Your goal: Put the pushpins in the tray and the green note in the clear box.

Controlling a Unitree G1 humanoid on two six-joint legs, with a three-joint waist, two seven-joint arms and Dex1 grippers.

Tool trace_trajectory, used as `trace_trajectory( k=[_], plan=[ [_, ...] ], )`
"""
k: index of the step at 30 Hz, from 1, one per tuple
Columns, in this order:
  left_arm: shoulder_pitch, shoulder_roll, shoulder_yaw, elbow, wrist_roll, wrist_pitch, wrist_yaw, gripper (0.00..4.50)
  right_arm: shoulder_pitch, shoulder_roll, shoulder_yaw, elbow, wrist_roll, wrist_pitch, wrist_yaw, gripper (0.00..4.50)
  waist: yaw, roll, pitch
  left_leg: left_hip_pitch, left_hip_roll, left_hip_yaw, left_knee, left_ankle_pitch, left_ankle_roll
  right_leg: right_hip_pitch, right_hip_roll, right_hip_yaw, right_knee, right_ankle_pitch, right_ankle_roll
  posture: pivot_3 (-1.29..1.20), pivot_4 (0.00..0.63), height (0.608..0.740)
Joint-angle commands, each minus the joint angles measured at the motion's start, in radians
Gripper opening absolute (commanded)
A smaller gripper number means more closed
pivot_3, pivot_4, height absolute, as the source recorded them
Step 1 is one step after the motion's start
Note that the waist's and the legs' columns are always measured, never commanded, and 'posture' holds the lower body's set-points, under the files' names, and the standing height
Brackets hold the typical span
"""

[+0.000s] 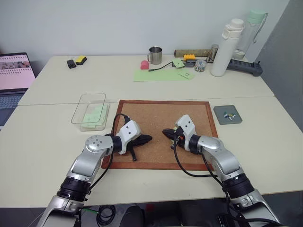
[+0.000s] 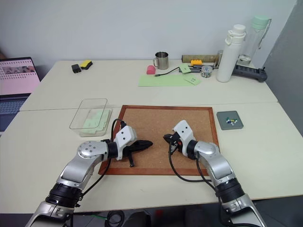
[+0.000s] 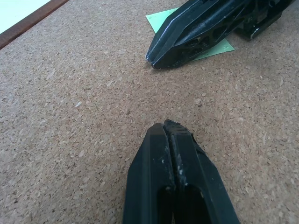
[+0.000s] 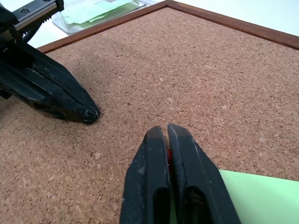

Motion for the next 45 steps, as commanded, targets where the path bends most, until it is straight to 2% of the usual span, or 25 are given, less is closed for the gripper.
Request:
trace_trajectory(
  k=[1, 4, 10, 15, 18, 20, 21, 26, 28, 34, 45],
  plan=[
    [0.025, 0.019, -0.016, 0.027, 0.014, 0.031, -0.002, 0.0, -0.004, 0.008, -0.048, -0.06, 0.027, -0.035, 0.0, 0.07, 0.0, 0.0, 0.0, 0.0, 0.0, 0.0, 0.0, 0.0, 0.0, 0.0, 0.0, 0.0, 0.0, 0.0, 0.0, 0.0, 0.15, 0.74],
    [0.023, 0.02, -0.015, 0.027, 0.014, 0.032, -0.004, 0.0, -0.028, -0.018, -0.072, -0.108, 0.0, -0.07, -0.023, 0.07, 0.0, 0.0, 0.001, 0.0, 0.0, 0.0, 0.0, 0.0, 0.0, 0.0, 0.0, 0.0, 0.0, 0.0, 0.0, 0.0, 0.15, 0.74],
    [0.006, 0.014, -0.011, 0.036, 0.005, 0.038, -0.008, 0.0, -0.047, -0.138, -0.036, -0.169, -0.107, -0.185, 0.014, 0.07, 0.001, 0.0, 0.001, -0.001, 0.0, 0.0, 0.0, 0.0, 0.0, 0.0, 0.0, 0.0, 0.0, 0.0, 0.0, 0.0, 0.15, 0.74],
    [-0.034, -0.013, 0.024, 0.03, -0.055, 0.08, -0.005, 0.0, -0.049, -0.15, -0.045, -0.161, -0.112, -0.209, 0.015, 0.07, 0.001, -0.001, 0.001, -0.001, 0.0, 0.0, 0.0, 0.0, 0.0, 0.0, 0.0, 0.0, 0.0, 0.0, 0.0, 0.0, 0.15, 0.74],
    [-0.07, -0.031, 0.076, -0.017, -0.162, 0.167, -0.017, 0.0, -0.062, -0.168, -0.028, -0.155, -0.143, -0.253, 0.031, 0.07, 0.003, -0.002, 0.002, -0.001, -0.001, 0.0, 0.001, 0.0, 0.0, 0.0, -0.001, 0.0, 0.0, 0.0, 0.0, 0.0, 0.15, 0.74],
    [-0.107, -0.045, 0.12, -0.042, -0.252, 0.25, -0.025, 0.38, -0.062, -0.186, -0.008, -0.149, -0.167, -0.296, 0.052, 0.0, 0.004, -0.002, 0.003, -0.002, -0.001, 0.0, 0.001, 0.0, 0.0, -0.001, -0.001, -0.001, 0.0, 0.0, 0.0, 0.0, 0.15, 0.74],
    [-0.119, -0.048, 0.133, -0.048, -0.28, 0.279, -0.026, 0.42, -0.062, -0.189, -0.004, -0.145, -0.173, -0.309, 0.058, 0.0, 0.006, -0.003, 0.003, -0.002, -0.001, -0.001, 0.001, 0.0, 0.0, -0.001, -0.001, -0.002, 0.0, 0.0, 0.0, 0.0, 0.15, 0.74],
    [-0.207, -0.066, 0.162, -0.07, -0.358, 0.365, -0.014, 1.49, -0.056, -0.199, 0.015, -0.144, -0.169, -0.363, 0.113, 0.0, 0.006, -0.004, 0.004, -0.003, -0.001, -0.002, 0.001, 0.0, 0.0, -0.001, -0.001, -0.002, 0.0, 0.0, 0.0, 0.0, 0.15, 0.74],
    [-0.243, -0.077, 0.17, -0.072, -0.406, 0.434, -0.011, 1.75, -0.062, -0.225, 0.038, -0.136, -0.192, -0.421, 0.154, 0.0, 0.006, -0.004, 0.004, -0.002, -0.001, -0.001, 0.001, 0.0, 0.0, -0.001, -0.001, -0.002, -0.001, 0.0, 0.0, 0.0, 0.15, 0.74],
    [-0.318, -0.075, 0.157, -0.043, -0.487, 0.558, -0.06, 1.75, -0.103, -0.275, 0.08, -0.087, -0.226, -0.58, 0.25, 0.0, 0.005, -0.004, 0.005, -0.002, -0.001, -0.002, 0.001, 0.0, 0.0, -0.001, -0.001, -0.002, 0.0, 0.0, 0.0, 0.0, 0.15, 0.74],
    [-0.327, -0.078, 0.103, -0.05, -0.498, 0.622, -0.1, 1.75, -0.192, -0.274, 0.13, -0.046, -0.278, -0.752, 0.313, 0.0, 0.005, -0.005, 0.005, -0.002, -0.001, -0.002, 0.001, 0.001, -0.001, -0.001, -0.001, -0.002, -0.001, 0.0, 0.0, 0.0, 0.15, 0.74]
  ],
)
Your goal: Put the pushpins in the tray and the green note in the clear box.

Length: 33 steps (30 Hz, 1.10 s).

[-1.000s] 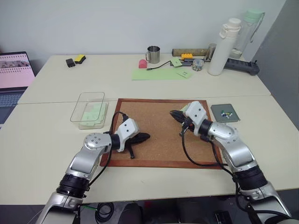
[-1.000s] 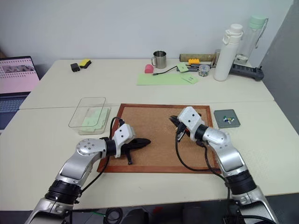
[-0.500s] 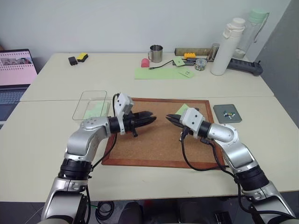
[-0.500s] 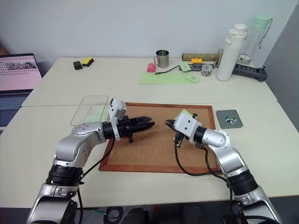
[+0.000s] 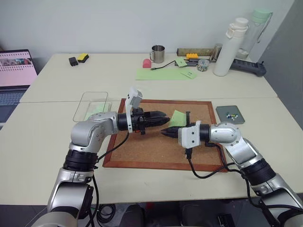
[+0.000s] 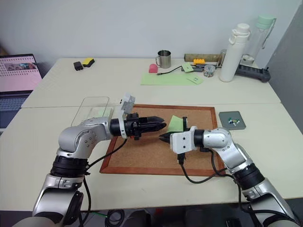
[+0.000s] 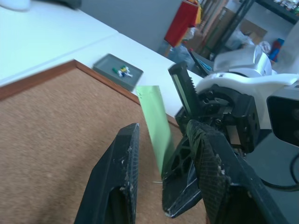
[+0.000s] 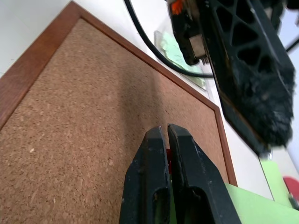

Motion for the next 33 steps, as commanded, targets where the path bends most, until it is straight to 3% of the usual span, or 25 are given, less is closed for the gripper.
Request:
trace_trajectory(
  k=[1, 7, 16, 25, 28, 33],
  plan=[
    [-0.015, -0.001, -0.004, -0.034, -0.016, 0.006, -0.007, 1.75, -0.04, 0.008, 0.004, -0.015, -0.014, -0.052, 0.009, 0.0, 0.0, 0.0, 0.0, 0.0, 0.0, 0.0, 0.0, 0.0, 0.0, 0.0, 0.0, 0.0, 0.0, 0.0, 0.0, 0.0, 0.15, 0.74],
    [-0.01, -0.005, -0.015, -0.041, -0.012, -0.008, -0.011, 1.75, -0.062, 0.02, 0.02, -0.019, -0.039, -0.091, 0.006, 0.0, 0.0, 0.0, 0.0, 0.0, 0.0, 0.0, 0.0, 0.0, 0.0, 0.0, 0.0, 0.0, 0.0, 0.0, 0.0, 0.0, 0.15, 0.74],
    [-0.024, -0.038, 0.024, -0.02, -0.022, -0.048, 0.019, 0.04, -0.068, 0.021, 0.012, -0.004, -0.038, -0.096, 0.002, 0.0, 0.001, 0.0, 0.0, 0.0, 0.0, 0.0, 0.0, 0.0, 0.0, 0.0, 0.0, 0.0, 0.0, 0.0, 0.0, 0.0, 0.15, 0.74],
    [-0.058, -0.05, 0.18, 0.017, -0.049, -0.075, 0.147, 0.02, -0.03, -0.007, -0.055, 0.009, -0.007, -0.051, -0.03, 0.0, 0.001, 0.0, 0.0, 0.0, 0.0, 0.0, 0.0, 0.0, 0.0, 0.0, 0.0, 0.0, 0.0, 0.0, 0.0, 0.0, 0.15, 0.74],
    [-0.01, -0.012, 0.189, -0.04, -0.067, -0.038, 0.137, 0.02, -0.026, -0.019, -0.09, 0.003, 0.014, -0.028, -0.036, 0.0, 0.002, 0.0, 0.0, 0.0, 0.0, 0.0, 0.0, 0.0, 0.0, 0.0, -0.001, 0.0, 0.0, 0.0, 0.0, 0.0, 0.15, 0.74],
    [0.095, 0.059, 0.18, -0.132, -0.121, 0.014, 0.075, 0.75, -0.035, -0.035, -0.13, 0.005, 0.041, -0.013, -0.031, 0.0, 0.0, 0.0, 0.0, 0.0, 0.0, 0.001, 0.0, 0.0, 0.0, 0.0, -0.001, 0.0, 0.0, 0.0, 0.0, 0.0, 0.15, 0.74]
  ],
)
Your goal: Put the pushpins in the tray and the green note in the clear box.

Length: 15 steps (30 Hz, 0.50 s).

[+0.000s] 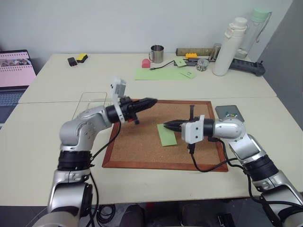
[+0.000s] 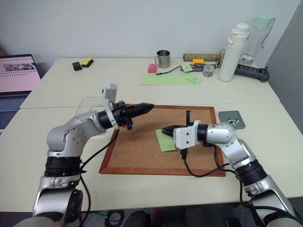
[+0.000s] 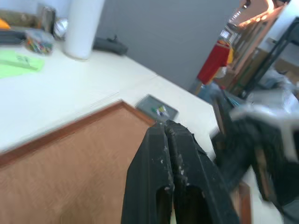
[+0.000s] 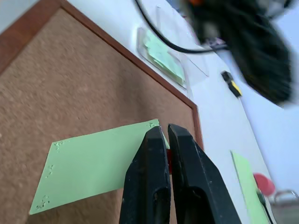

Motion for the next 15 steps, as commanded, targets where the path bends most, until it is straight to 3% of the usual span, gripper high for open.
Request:
trace_trajectory(
  k=[1, 13, 15],
  plan=[
    [0.05, 0.053, 0.004, -0.1, -0.052, 0.028, -0.05, 0.92, -0.023, -0.01, -0.054, -0.016, 0.04, 0.005, -0.008, 0.0, 0.0, 0.0, 0.0, 0.0, 0.0, 0.0, 0.0, 0.0, 0.0, 0.0, 0.0, 0.0, 0.0, 0.0, 0.0, 0.0, 0.15, 0.74],
    [0.096, 0.068, -0.069, -0.108, -0.009, -0.024, -0.079, 3.11, -0.039, 0.013, -0.087, -0.11, 0.124, 0.098, 0.0, 0.0, 0.009, 0.0, 0.0, 0.0, -0.001, 0.0, 0.0, 0.0, 0.0, 0.0, -0.001, 0.0, 0.0, 0.0, 0.0, 0.0, 0.15, 0.74],
    [0.093, 0.062, -0.083, -0.091, -0.005, -0.032, -0.087, 3.11, -0.037, 0.017, -0.086, -0.135, 0.131, 0.117, -0.002, 0.0, 0.01, 0.0, 0.0, 0.0, -0.001, 0.0, 0.0, 0.0, 0.0, 0.0, -0.001, 0.0, 0.0, 0.0, 0.0, 0.0, 0.15, 0.74]
  ],
)
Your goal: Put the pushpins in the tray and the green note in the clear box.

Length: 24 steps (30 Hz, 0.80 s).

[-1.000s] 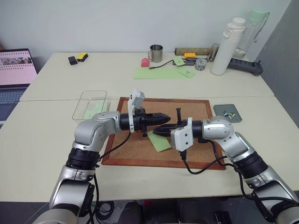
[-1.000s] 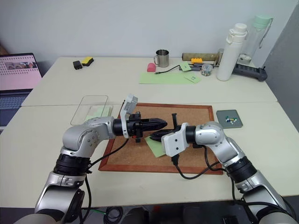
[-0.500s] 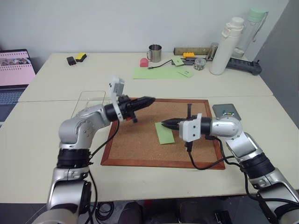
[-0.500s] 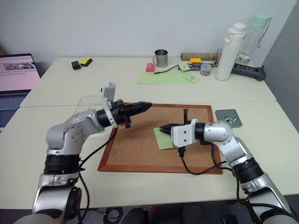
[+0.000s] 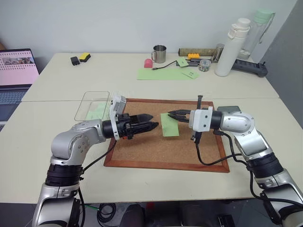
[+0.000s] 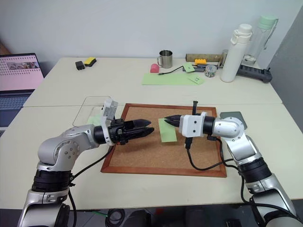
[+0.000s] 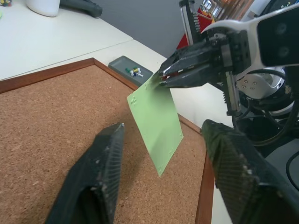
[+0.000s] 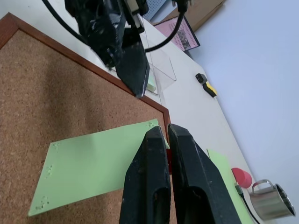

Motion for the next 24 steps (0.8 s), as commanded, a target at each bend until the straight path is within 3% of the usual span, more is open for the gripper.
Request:
trace_trajectory(
  k=[1, 11, 15, 24],
  plan=[
    [-0.007, -0.013, -0.022, 0.006, 0.007, -0.033, -0.017, 3.11, -0.017, 0.011, -0.026, -0.086, 0.043, 0.034, -0.005, 0.0, 0.0, 0.0, 0.0, 0.0, 0.0, 0.0, 0.0, 0.0, 0.0, 0.0, 0.0, 0.0, 0.0, 0.0, 0.0, 0.0, 0.15, 0.74],
    [-0.052, -0.08, -0.065, 0.033, 0.0, -0.052, -0.02, 3.11, -0.009, 0.058, -0.002, -0.178, 0.048, 0.104, -0.019, 0.0, 0.001, 0.0, 0.0, 0.0, 0.0, 0.0, 0.0, 0.0, 0.0, 0.0, 0.0, 0.0, 0.0, 0.0, 0.0, 0.0, 0.15, 0.74],
    [-0.069, -0.101, -0.055, 0.033, -0.01, -0.044, -0.016, 2.57, 0.002, 0.069, 0.005, -0.157, 0.029, 0.094, -0.021, 0.0, 0.003, 0.0, 0.0, 0.0, 0.0, 0.0, 0.0, 0.0, 0.0, 0.0, 0.0, 0.0, 0.0, 0.0, 0.0, 0.0, 0.15, 0.74],
    [-0.056, -0.073, -0.057, 0.016, -0.011, -0.035, -0.03, 0.84, 0.007, 0.071, 0.001, -0.114, 0.015, 0.065, -0.03, 0.0, 0.002, 0.0, 0.0, 0.0, 0.0, 0.0, 0.0, 0.0, 0.0, 0.0, 0.0, 0.0, 0.0, 0.0, 0.0, 0.0, 0.15, 0.74]
  ],
)
